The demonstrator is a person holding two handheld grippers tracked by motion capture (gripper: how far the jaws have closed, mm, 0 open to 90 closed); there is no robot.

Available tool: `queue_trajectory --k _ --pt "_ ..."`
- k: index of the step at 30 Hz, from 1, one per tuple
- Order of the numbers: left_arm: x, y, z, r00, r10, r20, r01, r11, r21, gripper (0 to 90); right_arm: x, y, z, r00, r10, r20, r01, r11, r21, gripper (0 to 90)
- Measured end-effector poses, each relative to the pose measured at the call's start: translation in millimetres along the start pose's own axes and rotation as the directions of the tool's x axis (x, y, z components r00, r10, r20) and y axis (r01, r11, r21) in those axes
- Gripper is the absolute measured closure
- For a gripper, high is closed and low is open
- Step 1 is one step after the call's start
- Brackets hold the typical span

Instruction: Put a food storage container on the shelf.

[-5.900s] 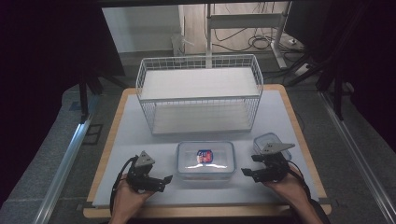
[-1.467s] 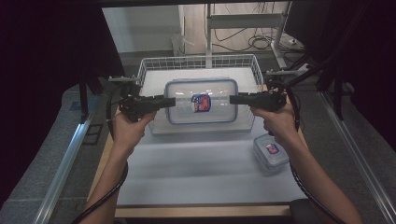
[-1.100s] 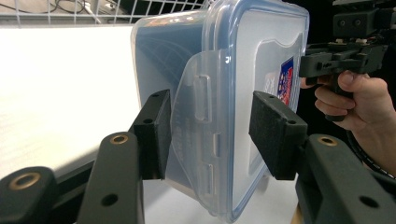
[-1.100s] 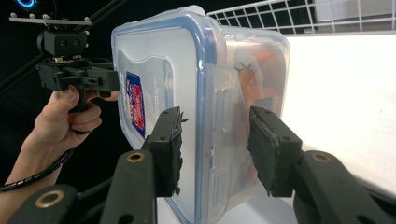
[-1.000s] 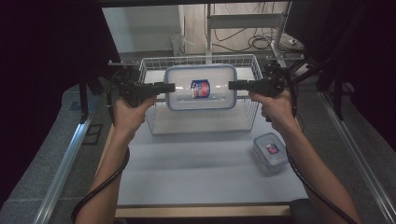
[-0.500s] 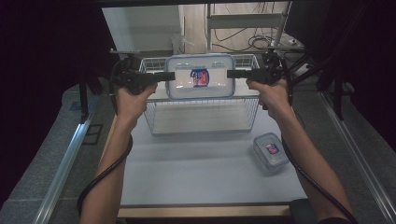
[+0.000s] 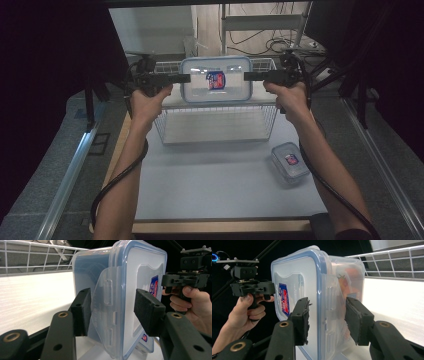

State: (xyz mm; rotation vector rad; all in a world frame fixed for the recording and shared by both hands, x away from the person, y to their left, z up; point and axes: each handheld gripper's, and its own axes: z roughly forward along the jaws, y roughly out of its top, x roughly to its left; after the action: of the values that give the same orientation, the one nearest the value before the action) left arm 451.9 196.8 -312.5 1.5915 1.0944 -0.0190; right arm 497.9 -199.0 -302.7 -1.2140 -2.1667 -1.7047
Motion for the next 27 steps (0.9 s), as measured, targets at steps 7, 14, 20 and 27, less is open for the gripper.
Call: queue_trajectory --k 7,14,20,27 --pt "1.9 2.2 2.0 0.9999 -0.011 -0.006 0.011 0.9999 0.005 48.7 -2.0 4.0 1.7 1.0000 0.003 0.007 -0.003 1.000 0.004 54.6" --pt "5.9 4.8 6.8 0.9996 -0.016 -0.022 0.016 0.9999 -0.005 47.2 -4.7 6.6 9.2 0.9993 -0.006 0.038 0.007 1.000 -0.013 50.8" --pt "10.4 5.5 10.3 0.9992 -0.024 -0.032 0.023 0.9995 -0.023 45.1 -5.3 8.4 13.7 0.9968 -0.019 0.077 0.022 0.999 -0.034 48.8" --pt "6.9 6.9 9.8 0.9945 0.024 -0.102 -0.028 0.9992 -0.029 39.8 0.2 12.7 15.6 0.9867 -0.078 0.143 0.085 0.995 -0.043 48.3"
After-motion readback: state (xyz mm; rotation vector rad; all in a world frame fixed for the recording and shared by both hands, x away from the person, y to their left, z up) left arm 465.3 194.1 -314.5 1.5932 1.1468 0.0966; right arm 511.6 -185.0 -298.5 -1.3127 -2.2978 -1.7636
